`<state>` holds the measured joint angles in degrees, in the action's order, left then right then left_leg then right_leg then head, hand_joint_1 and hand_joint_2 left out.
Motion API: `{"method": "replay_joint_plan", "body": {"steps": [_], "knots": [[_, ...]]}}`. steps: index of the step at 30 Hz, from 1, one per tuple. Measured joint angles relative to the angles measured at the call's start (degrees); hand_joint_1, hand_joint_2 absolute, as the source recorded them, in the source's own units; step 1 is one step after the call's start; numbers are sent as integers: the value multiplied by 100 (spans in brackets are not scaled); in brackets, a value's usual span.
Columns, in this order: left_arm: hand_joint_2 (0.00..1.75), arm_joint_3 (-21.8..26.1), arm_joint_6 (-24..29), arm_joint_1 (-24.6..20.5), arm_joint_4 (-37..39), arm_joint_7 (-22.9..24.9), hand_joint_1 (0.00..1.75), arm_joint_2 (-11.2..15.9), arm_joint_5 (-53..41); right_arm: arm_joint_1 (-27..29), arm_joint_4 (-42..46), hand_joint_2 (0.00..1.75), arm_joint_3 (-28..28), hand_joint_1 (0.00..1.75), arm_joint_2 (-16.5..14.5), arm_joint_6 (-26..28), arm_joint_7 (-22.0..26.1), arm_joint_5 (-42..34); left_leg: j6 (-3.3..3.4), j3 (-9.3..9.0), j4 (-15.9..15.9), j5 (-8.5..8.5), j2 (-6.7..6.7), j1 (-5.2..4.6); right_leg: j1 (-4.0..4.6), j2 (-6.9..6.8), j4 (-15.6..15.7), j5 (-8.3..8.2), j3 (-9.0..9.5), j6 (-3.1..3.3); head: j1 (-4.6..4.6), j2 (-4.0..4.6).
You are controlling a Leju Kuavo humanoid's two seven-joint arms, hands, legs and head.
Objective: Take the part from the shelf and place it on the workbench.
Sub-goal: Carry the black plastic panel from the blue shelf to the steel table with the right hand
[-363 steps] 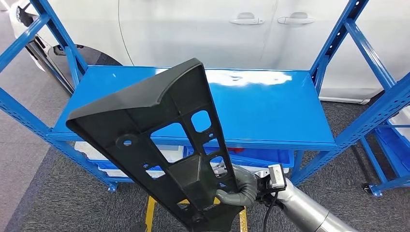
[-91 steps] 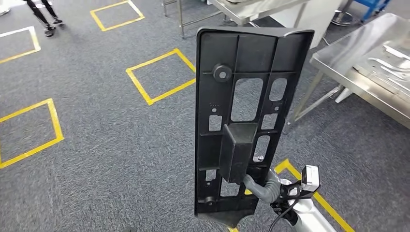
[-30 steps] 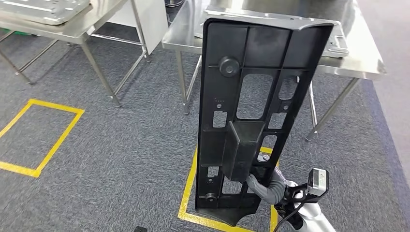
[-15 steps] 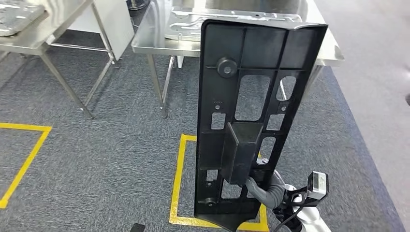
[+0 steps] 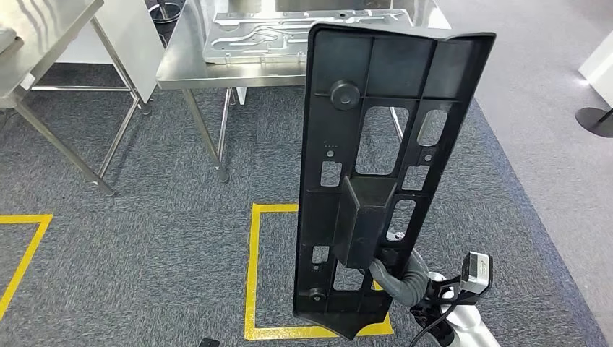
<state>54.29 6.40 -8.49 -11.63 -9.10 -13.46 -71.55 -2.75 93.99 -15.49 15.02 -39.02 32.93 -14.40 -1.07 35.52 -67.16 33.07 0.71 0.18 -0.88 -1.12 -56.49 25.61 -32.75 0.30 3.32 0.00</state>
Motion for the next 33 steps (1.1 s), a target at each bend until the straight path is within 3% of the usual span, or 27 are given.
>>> {"method": "replay_joint_plan", "body": {"steps": [2, 3, 4, 6, 7, 8, 12, 14, 16, 17, 18, 19, 20, 22, 23, 27, 29, 31, 32, 33], "knots": [[175, 1, -8, 9, 0, -7, 0, 2, -1, -4, -1, 175, 0, 175, 7, 1, -5, 2, -12, 346, -639, 183, -30, 0, 15, 51, -14, 13, 1, 18, 0, 0], [175, 1, -11, 9, 0, -11, 0, 4, -2, -3, -1, 175, 0, 175, 9, 1, -8, 3, -7, 392, -677, 109, -32, -1, 20, 80, -26, 23, 7, 21, 0, 0], [175, 2, -16, 6, 0, -16, 0, 5, -3, -3, -1, 175, 0, 175, 9, 1, -11, 4, 6, 321, -471, -74, -34, -1, 21, 110, -39, 35, 17, 19, 0, 0], [175, 2, -29, -7, 0, -27, 0, 7, -8, -5, 1, 175, -1, 175, 9, 2, -15, 5, 60, -16, 320, -504, -83, -8, 30, 160, -64, 67, 44, -3, 0, 0], [175, 2, -35, -15, 0, -33, 0, 7, -10, -6, 1, 175, -1, 175, 9, 5, -16, 7, 91, -159, 649, -630, -115, -12, 36, 184, -78, 80, 45, -24, 0, 0], [175, 2, -39, -21, 0, -38, 0, 7, -15, -7, 4, 175, -1, 175, 9, 9, -17, 9, 121, -242, 849, -683, -145, -16, 42, 201, -87, 87, 39, -49, 0, 0], [175, -2, -36, -37, 0, -52, 0, 4, -30, -4, 33, 175, 1, 175, -4, 19, -18, 15, 250, -289, 993, -715, -143, -7, 27, 208, -129, 126, 5, -172, -1, 0], [175, -4, -31, -48, 0, -60, 0, 0, -37, -6, 56, 175, 2, 175, -21, 19, -17, 15, 306, -320, 1048, -741, -124, 18, 4, 175, -555, 377, -184, -233, -1, 0], [175, -3, -28, -45, 0, -62, 0, 1, -40, 0, 63, 175, 2, 175, -28, 20, -16, 16, 323, -322, 1052, -735, -110, 13, -25, 152, -1334, 714, -571, -288, -1, 0], [175, -3, -28, -38, 0, -59, 0, 2, -39, 7, 63, 175, 2, 175, -30, 21, -17, 17, 323, -324, 1050, -729, -105, 10, -41, 145, -1625, 787, -726, -309, 0, 0], [175, -2, -27, -33, 0, -57, 0, 2, -39, 11, 63, 175, 2, 175, -31, 22, -17, 18, 319, -331, 1048, -721, -101, 9, -55, 138, -1701, 742, -779, -323, 0, 0], [175, -2, -27, -30, 0, -55, 0, 2, -37, 11, 63, 175, 2, 175, -31, 25, -18, 19, 308, -344, 1045, -711, -99, 11, -68, 128, -1541, 591, -713, -330, 0, 0], [175, -3, -26, -29, 0, -54, 0, 2, -35, 9, 64, 175, 2, 175, -31, 28, -19, 20, 294, -364, 1041, -698, -99, 13, -79, 108, -1171, 367, -539, -330, 0, 0], [175, -3, -25, -28, 0, -55, 0, 2, -32, -3, 73, 175, 3, 175, -31, 37, -19, 24, 246, -390, 1027, -666, -100, 2, -73, 49, -389, 66, -157, -296, 0, 0], [175, -3, -24, -27, 0, -55, 0, 2, -32, -8, 81, 175, 3, 175, -32, 43, -18, 26, 215, -392, 1020, -653, -99, -7, -58, 31, -165, 14, -56, -266, 0, 0], [175, -4, -22, -34, 0, -54, 0, 4, -39, -5, 111, 175, 5, 175, -32, 89, -14, 31, 72, -388, 979, -584, -77, 1, -23, 57, -58, 35, -16, -102, 0, 0], [175, -4, -23, -42, 0, -53, 0, 5, -42, 1, 141, 175, 6, 175, -24, 101, -9, 33, 20, -225, 588, -350, -77, 9, -37, 59, -22, 37, 24, -22, 0, 0], [175, -4, -24, -35, 0, -51, 0, 5, -42, 16, 158, 175, 6, 175, -17, 101, -4, 43, -3, 157, -187, 3, -78, 11, -15, 60, -25, 60, 40, 25, 0, 0], [175, -4, -24, -26, 0, -48, 0, 8, -42, 30, 163, 175, 6, 175, -17, 101, -3, 53, -9, 345, -523, 103, -78, 12, -2, 68, -30, 73, 47, 37, 0, 0], [175, -3, -24, -16, 0, -44, 0, 12, -41, 43, 167, 175, 6, 175, -17, 102, -2, 63, -7, 452, -681, 95, -78, 11, 9, 79, -36, 88, 58, 43, 0, 0]]}}
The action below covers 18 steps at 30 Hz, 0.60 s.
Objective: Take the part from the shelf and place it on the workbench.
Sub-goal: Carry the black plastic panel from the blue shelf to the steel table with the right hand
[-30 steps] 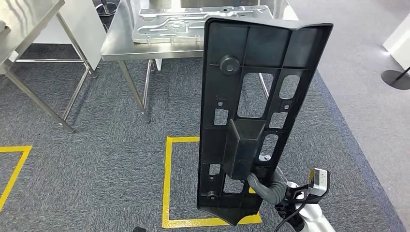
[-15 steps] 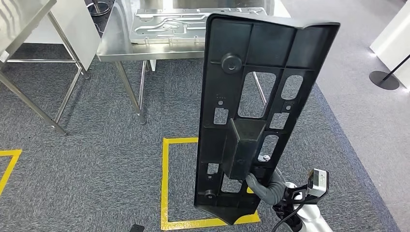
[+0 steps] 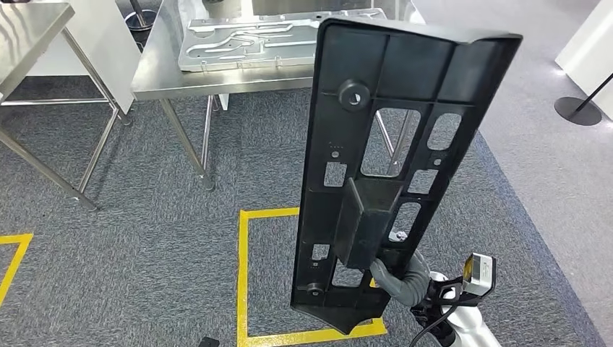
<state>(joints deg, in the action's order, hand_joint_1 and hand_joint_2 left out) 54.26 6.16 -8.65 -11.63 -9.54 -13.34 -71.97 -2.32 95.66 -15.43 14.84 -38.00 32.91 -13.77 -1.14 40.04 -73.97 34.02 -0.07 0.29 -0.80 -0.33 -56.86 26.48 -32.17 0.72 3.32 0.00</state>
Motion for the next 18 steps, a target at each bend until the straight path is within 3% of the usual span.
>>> {"method": "replay_joint_plan", "body": {"steps": [1, 3, 5, 10, 11, 13, 15, 16, 18], "knots": [[175, 1, -2, 9, 0, 5, 0, 4, 0, 11, 4, 175, 0, 175, 0, 1, 1, 10, 11, -3, 69, -125, 0, -1, 8, 15, -7, 17, 18, -2, 0, 0], [175, 0, -9, 18, 0, 10, 0, 12, -1, 23, 22, 175, 0, 175, 0, 9, 1, 22, 67, -295, 791, -577, -14, -7, 16, 41, -19, 65, 71, -19, 0, 0], [175, -1, -19, 17, 0, 12, 0, 17, -2, 30, 41, 175, 0, 175, 0, 17, 3, 27, 133, -580, 1446, -831, -46, -27, 34, 60, -39, 103, 90, -61, 0, 0], [175, 1, -28, 25, 0, 15, 0, 23, 20, 59, 62, 175, 1, 175, -8, 15, 8, 33, 259, -697, 1680, -844, -55, -26, 19, 71, -136, 200, 54, -207, -1, 0], [175, 1, -28, 19, 0, 14, 0, 21, 27, 54, 66, 175, 2, 175, -12, 11, 10, 33, 288, -727, 1714, -850, -49, -10, 12, 68, -346, 315, -39, -231, -1, 0], [175, 2, -28, 13, 0, 11, 0, 19, 38, 50, 60, 175, 2, 175, -16, 3, 14, 33, 324, -759, 1733, -834, -39, 1, -23, 61, -1090, 633, -432, -273, -1, 0], [175, 3, -26, 20, 0, 9, 0, 20, 42, 56, 43, 175, 2, 175, -17, -3, 19, 32, 326, -777, 1730, -809, -37, 1, -59, 55, -1679, 757, -800, -310, 0, 0], [175, 4, -25, 23, 0, 8, 0, 21, 43, 55, 37, 175, 2, 175, -17, -5, 25, 31, 319, -797, 1728, -793, -38, 3, -74, 48, -1667, 650, -835, -322, 0, 0], [175, 5, -22, 26, 0, -1, 0, 20, 43, 51, 33, 175, 2, 175, -17, -7, 38, 28, 287, -866, 1725, -746, -42, 10, -99, 21, -1003, 188, -568, -328, -1, 0]]}}
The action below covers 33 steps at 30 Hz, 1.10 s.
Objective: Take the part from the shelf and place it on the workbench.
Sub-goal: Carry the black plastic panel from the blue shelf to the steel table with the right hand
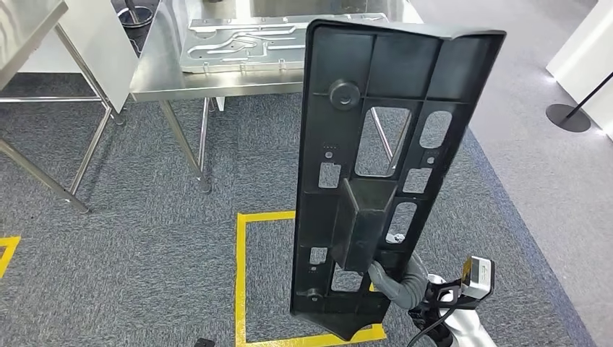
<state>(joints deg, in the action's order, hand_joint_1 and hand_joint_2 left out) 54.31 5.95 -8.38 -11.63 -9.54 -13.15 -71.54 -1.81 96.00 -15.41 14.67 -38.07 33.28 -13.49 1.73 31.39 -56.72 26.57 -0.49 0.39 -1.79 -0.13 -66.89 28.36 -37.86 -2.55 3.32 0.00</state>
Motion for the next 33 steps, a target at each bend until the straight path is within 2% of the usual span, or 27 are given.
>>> {"method": "replay_joint_plan", "body": {"steps": [1, 2, 3, 5, 7, 9, 11, 12, 13, 14, 16, 17, 18, 21, 23, 24, 26, 27, 28, 29, 31, 32, 33], "knots": [[175, 0, 2, 0, 0, -6, 0, -1, 0, -4, -1, 175, 0, 175, 0, 0, 7, -2, -28, -30, -6, 29, -1, -7, 5, -22, 414, -182, 191, 4, -1, 0], [175, 0, 4, 0, 0, -13, 0, -1, 1, -5, 0, 175, 0, 175, 0, 0, 15, -3, -60, -46, -15, 55, -2, -15, 16, -33, 725, -289, 331, 20, 0, 0], [175, 1, 8, 1, 0, -19, 0, -1, 3, -3, 1, 175, 0, 175, 0, 1, 27, -4, -95, -50, -20, 76, 0, -22, 33, -40, 894, -315, 402, 40, 0, 0], [175, 1, 14, 1, 0, -31, 0, 1, 8, 9, 2, 175, 0, 175, 0, 4, 52, -8, -166, -54, -15, 104, 11, -24, 57, -19, 934, -273, 408, 102, 1, 0], [175, 1, 17, 1, 0, -37, 0, 2, 10, 21, 4, 175, 0, 175, 3, 7, 67, -10, -234, -48, -100, 186, 21, -10, 45, -9, 958, -257, 444, 179, 1, 0], [175, 0, 17, 6, 0, -38, 0, 3, 10, 28, 7, 175, 0, 175, 12, 7, 68, -10, -278, 170, -600, 459, 21, 0, 41, -15, 984, -237, 496, 250, 1, 0], [175, 0, 17, 24, 0, -38, 0, 3, 10, 41, 6, 175, 0, 175, 17, 7, 68, -9, -294, 616, -1424, 792, 21, 1, 65, -15, 983, -205, 522, 293, 1, 0], [175, 0, 17, 37, 0, -38, 0, 5, 11, 51, 5, 175, 0, 175, 17, 7, 68, -8, -294, 795, -1702, 843, 21, 1, 78, -10, 982, -188, 538, 303, 1, 0], [175, 1, 17, 48, 0, -38, 0, 8, 11, 59, 5, 175, 0, 175, 17, 7, 68, -8, -287, 879, -1778, 776, 20, 0, 89, -2, 981, -169, 562, 307, 1, 0], [175, 1, 16, 55, 0, -38, 0, 10, 10, 65, 4, 175, 0, 175, 17, 6, 68, -8, -269, 840, -1601, 589, 20, -1, 98, 7, 980, -145, 595, 304, 1, 0], [175, 1, 9, 57, 0, -39, 0, 15, 3, 65, 4, 175, 0, 175, 17, 5, 68, -8, -206, 532, -823, 110, 13, -17, 114, 19, 977, -87, 678, 283, 0, 0], [175, 1, 4, 53, 0, -40, 0, 15, -2, 62, 4, 175, 0, 175, 17, 5, 68, -8, -173, 381, -470, -42, 10, -31, 125, 25, 970, -59, 705, 262, 0, 0], [175, 1, 0, 51, 0, -41, 0, 15, -5, 60, 4, 175, 0, 175, 17, 5, 69, -8, -145, 288, -250, -112, 5, -47, 132, 29, 964, -38, 716, 239, 0, 0], [175, 1, -8, 50, 0, -45, 0, 17, -9, 60, 3, 175, 0, 175, 13, 4, 78, -8, -71, 242, -122, -111, 3, -57, 128, 34, 970, -8, 715, 152, 1, 0], [175, -1, -11, 40, 0, -55, 0, 17, -9, 60, 4, 175, 0, 175, 5, 3, 96, -9, -5, 193, -59, -121, 7, -28, 113, 27, 794, 112, 652, 97, 1, 0], [175, -1, -12, 32, 0, -60, 0, 16, -9, 62, 3, 175, 0, 175, 3, 2, 107, -10, 23, 165, -31, -121, 10, -13, 101, 24, 530, 247, 527, 73, 1, 0], [175, -1, -13, 23, 0, -63, 0, 17, -9, 78, -4, 175, 0, 175, 1, 2, 118, -10, 50, 143, -27, -97, 13, -21, 74, 19, -250, 556, 99, 30, 1, 0], [175, 0, -13, 25, 0, -62, 0, 17, -8, 89, -10, 175, 0, 175, -1, 3, 121, -10, 52, 133, -29, -82, 13, -23, 58, 18, -570, 630, -102, 11, 1, 0], [175, 1, -14, 27, 0, -62, 0, 18, -8, 98, -17, 175, 0, 175, -2, 3, 125, -10, 48, 116, -32, -65, 12, -24, 43, 16, -693, 584, -212, -4, 1, 0], [175, 0, -16, 29, 0, -62, 0, 18, -8, 103, -22, 175, 0, 175, -2, 4, 132, -10, 40, 90, -35, -45, 9, -23, 29, 14, -584, 425, -204, -12, 1, 0], [175, -1, -23, 30, 0, -62, 0, 17, -9, 103, -28, 175, 0, 175, -2, 7, 154, -9, 7, 17, -43, 12, 4, -19, 10, -5, 179, -53, 104, -9, 1, 0], [175, -2, -27, 28, 0, -60, 0, 16, -10, 102, -30, 175, 0, 175, -4, 9, 165, -8, -21, -8, -53, 42, 3, -27, 19, -19, 553, -205, 266, 4, 1, 0], [175, -2, -29, 26, 0, -58, 0, 17, -10, 103, -31, 175, 0, 175, -5, 10, 175, -6, -52, -19, -57, 64, 3, -35, 31, -27, 801, -280, 372, 23, 1, 0]]}}
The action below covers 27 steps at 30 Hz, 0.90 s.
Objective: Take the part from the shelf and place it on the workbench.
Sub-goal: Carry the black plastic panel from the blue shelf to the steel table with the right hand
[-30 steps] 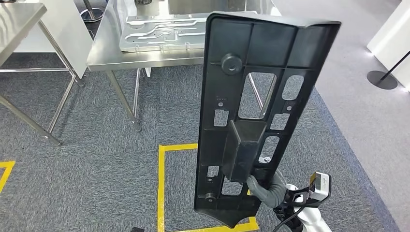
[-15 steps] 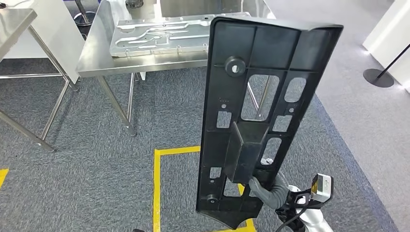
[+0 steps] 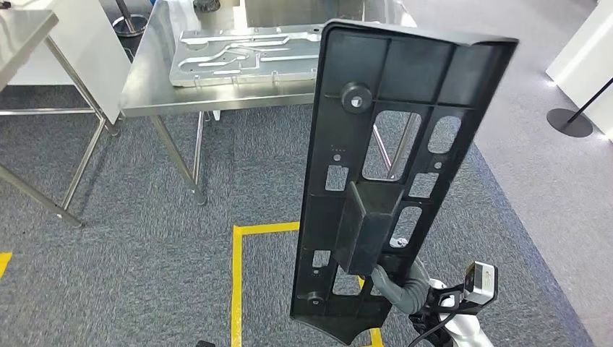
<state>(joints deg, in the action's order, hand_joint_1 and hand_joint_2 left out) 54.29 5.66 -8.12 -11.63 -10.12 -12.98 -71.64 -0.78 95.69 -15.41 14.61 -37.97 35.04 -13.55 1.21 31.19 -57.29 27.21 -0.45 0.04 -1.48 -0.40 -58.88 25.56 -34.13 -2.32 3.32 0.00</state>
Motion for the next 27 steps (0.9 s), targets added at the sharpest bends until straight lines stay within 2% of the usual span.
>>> {"method": "replay_joint_plan", "body": {"steps": [2, 4, 5, 6, 8, 9, 10, 11, 12, 13, 14, 15, 16, 20, 22, 24, 25, 26, 27], "knots": [[175, 0, -2, -3, 0, 5, 0, 1, -1, 11, -3, 175, 0, 175, -3, 3, 11, 2, -68, -4, 7, 27, 6, -11, 36, 7, 112, 25, 37, 54, 0, 0], [175, 0, -2, -9, 0, 9, 0, 3, -1, 26, -1, 175, 0, 175, -3, 5, 16, 3, -138, -20, -11, 75, 14, -4, 24, 25, 133, 34, 62, 123, -1, 0], [175, 0, -2, -13, 0, 11, 0, 4, -1, 28, 1, 175, 0, 175, 0, 5, 18, 3, -169, 14, -125, 149, 16, 1, 15, 24, 152, 40, 89, 161, 0, 0], [175, 0, -4, -17, 0, 13, 0, 5, -1, 31, 2, 175, 0, 175, 5, 5, 19, 4, -195, 114, -356, 276, 15, 5, 7, 19, 170, 48, 117, 195, 0, 0], [175, 0, -11, -8, 0, 13, 0, 6, 1, 35, 2, 175, 0, 175, 15, 4, 20, 4, -226, 518, -1134, 608, 15, 15, 21, 10, 177, 76, 148, 245, 1, 0], [175, 0, -15, 0, 0, 13, 0, 7, 1, 40, 2, 175, 0, 175, 16, 4, 20, 5, -233, 730, -1493, 714, 15, 16, 29, 12, 175, 90, 160, 255, 1, 0], [175, 1, -16, 10, 0, 13, 0, 9, 2, 47, 2, 175, 0, 175, 16, 3, 20, 5, -234, 873, -1693, 718, 15, 16, 36, 18, 174, 107, 176, 259, 1, 0], [175, 1, -15, 16, 0, 13, 0, 12, 3, 51, 2, 175, 0, 175, 16, 2, 20, 6, -225, 901, -1657, 598, 14, 16, 40, 25, 172, 127, 201, 256, 1, 0], [175, 2, -15, 19, 0, 12, 0, 15, 3, 56, 2, 175, 0, 175, 16, 1, 20, 7, -207, 817, -1395, 378, 14, 15, 43, 33, 171, 151, 238, 248, 1, 0], [175, 2, -15, 19, 0, 10, 0, 16, 3, 58, 2, 175, 0, 175, 16, 1, 20, 7, -179, 655, -982, 119, 13, 14, 45, 39, 170, 180, 278, 235, 1, 0], [175, 2, -15, 17, 0, 9, 0, 17, 2, 58, 2, 175, 0, 175, 16, 0, 20, 7, -148, 489, -586, -66, 8, 3, 57, 43, 163, 211, 310, 215, 1, 0], [175, 1, -15, 13, 0, 7, 0, 18, 2, 58, 2, 175, 0, 175, 16, 0, 20, 9, -119, 364, -293, -178, 4, -7, 65, 47, 158, 233, 326, 189, 1, 0], [175, 1, -15, 13, 0, 5, 0, 19, 2, 58, 2, 175, 0, 175, 16, 1, 20, 11, -92, 300, -137, -206, 0, -19, 71, 51, 155, 250, 328, 160, 1, 0], [175, 1, -15, 18, 0, 3, 0, 24, 2, 59, 9, 175, 0, 175, 8, 0, 20, 16, 32, 242, -37, -179, -4, -12, 52, 49, 89, 336, 319, 32, 1, 0], [175, 0, -16, 8, 0, 2, 0, 24, 2, 61, 15, 175, 0, 175, 3, 0, 20, 15, 86, 193, 3, -175, -1, 8, 30, 43, -403, 587, 85, -18, 0, 0], [175, 1, -16, 5, 0, 3, 0, 24, 2, 77, 15, 175, 0, 175, 1, 1, 20, 16, 112, 169, 2, -145, 2, 1, 16, 41, -1201, 884, -366, -54, 0, 0], [175, 1, -16, 8, 0, 3, 0, 25, 2, 88, 15, 175, 0, 175, 0, 1, 20, 16, 116, 152, -1, -126, 0, -3, 11, 41, -1455, 911, -537, -65, 0, 0], [175, 1, -16, 11, 0, 4, 0, 26, 2, 96, 15, 175, 0, 175, -1, 1, 20, 17, 113, 127, -4, -104, -2, -5, 10, 41, -1498, 820, -608, -67, 0, 0], [175, 1, -16, 12, 0, 4, 0, 26, 2, 100, 15, 175, 0, 175, -1, 0, 20, 18, 106, 90, -8, -77, -5, -5, 10, 40, -1293, 615, -552, -60, 0, 0]]}}
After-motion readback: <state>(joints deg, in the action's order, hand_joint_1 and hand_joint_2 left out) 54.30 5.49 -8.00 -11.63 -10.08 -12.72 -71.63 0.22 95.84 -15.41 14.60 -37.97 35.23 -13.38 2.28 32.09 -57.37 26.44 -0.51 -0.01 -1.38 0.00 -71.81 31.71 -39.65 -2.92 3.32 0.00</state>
